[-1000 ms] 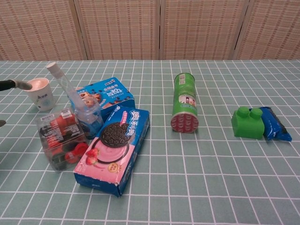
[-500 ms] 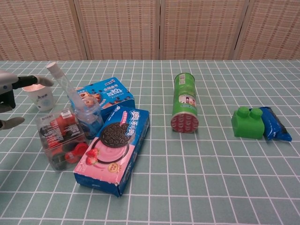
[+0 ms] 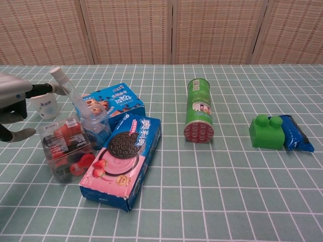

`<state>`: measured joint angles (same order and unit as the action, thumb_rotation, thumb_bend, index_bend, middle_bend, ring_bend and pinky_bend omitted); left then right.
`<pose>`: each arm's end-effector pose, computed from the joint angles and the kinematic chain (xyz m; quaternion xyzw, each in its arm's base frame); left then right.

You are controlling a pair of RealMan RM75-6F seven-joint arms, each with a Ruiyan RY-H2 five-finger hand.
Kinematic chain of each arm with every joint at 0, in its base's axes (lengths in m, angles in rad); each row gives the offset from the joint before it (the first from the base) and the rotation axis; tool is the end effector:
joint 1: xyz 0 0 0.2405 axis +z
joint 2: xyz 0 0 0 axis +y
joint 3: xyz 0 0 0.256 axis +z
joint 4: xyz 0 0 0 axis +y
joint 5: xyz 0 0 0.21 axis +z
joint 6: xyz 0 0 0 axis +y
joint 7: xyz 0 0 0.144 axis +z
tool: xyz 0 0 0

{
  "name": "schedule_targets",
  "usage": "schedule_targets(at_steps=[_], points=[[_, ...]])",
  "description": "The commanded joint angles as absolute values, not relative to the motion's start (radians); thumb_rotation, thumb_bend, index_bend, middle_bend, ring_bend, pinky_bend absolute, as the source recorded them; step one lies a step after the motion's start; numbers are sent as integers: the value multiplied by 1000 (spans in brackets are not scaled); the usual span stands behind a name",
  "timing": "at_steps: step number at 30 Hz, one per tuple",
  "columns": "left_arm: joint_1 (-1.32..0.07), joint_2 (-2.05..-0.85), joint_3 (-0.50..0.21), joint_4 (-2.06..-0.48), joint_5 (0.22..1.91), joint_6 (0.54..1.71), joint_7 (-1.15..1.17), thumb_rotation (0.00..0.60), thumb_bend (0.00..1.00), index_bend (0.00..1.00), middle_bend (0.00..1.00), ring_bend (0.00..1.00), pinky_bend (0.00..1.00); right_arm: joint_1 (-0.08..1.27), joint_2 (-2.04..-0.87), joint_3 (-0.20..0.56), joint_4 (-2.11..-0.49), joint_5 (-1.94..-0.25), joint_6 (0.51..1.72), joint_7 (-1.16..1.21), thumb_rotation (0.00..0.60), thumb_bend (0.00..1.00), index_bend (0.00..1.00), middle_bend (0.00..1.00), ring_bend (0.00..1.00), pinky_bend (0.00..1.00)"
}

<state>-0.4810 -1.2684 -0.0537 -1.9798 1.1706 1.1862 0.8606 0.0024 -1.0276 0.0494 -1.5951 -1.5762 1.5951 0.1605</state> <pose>-0.1724 0.2444 0.0553 -0.7780 -0.2797 -0.2656 0.4959 -0.3167 -0.1547 0.1994 0.5721 -0.3774 0.4278 0.5893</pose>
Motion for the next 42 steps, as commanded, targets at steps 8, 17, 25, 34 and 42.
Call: schedule_targets(at_steps=[8, 17, 25, 34, 42], points=[[-522, -1282, -58, -2017, 1138, 1189, 915, 600, 397, 67, 973, 1000, 1000, 0, -1023, 50, -1593, -1578, 1600, 175, 600, 165, 296, 355, 288, 374], [-560, -1304, -57, -2050, 1093, 1200, 985, 600, 397, 67, 973, 1000, 1000, -3, -1018, 49, -1589, -1583, 1606, 193, 600, 165, 296, 354, 288, 374], [-590, -1319, -52, -2090, 1064, 1228, 1050, 600, 397, 68, 973, 1000, 1000, -4, -1015, 47, -1588, -1587, 1609, 203, 600, 165, 296, 355, 289, 374], [-607, -1327, -59, -2088, 1054, 1246, 1024, 600, 395, 67, 980, 1000, 1000, 0, -1015, 46, -1587, -1587, 1600, 205, 600, 165, 296, 355, 288, 374], [-597, -1298, -109, -2030, 1114, 1166, 670, 600, 264, 202, 1000, 1000, 1000, 3, -1016, 47, -1588, -1583, 1592, 201, 600, 165, 296, 355, 288, 374]])
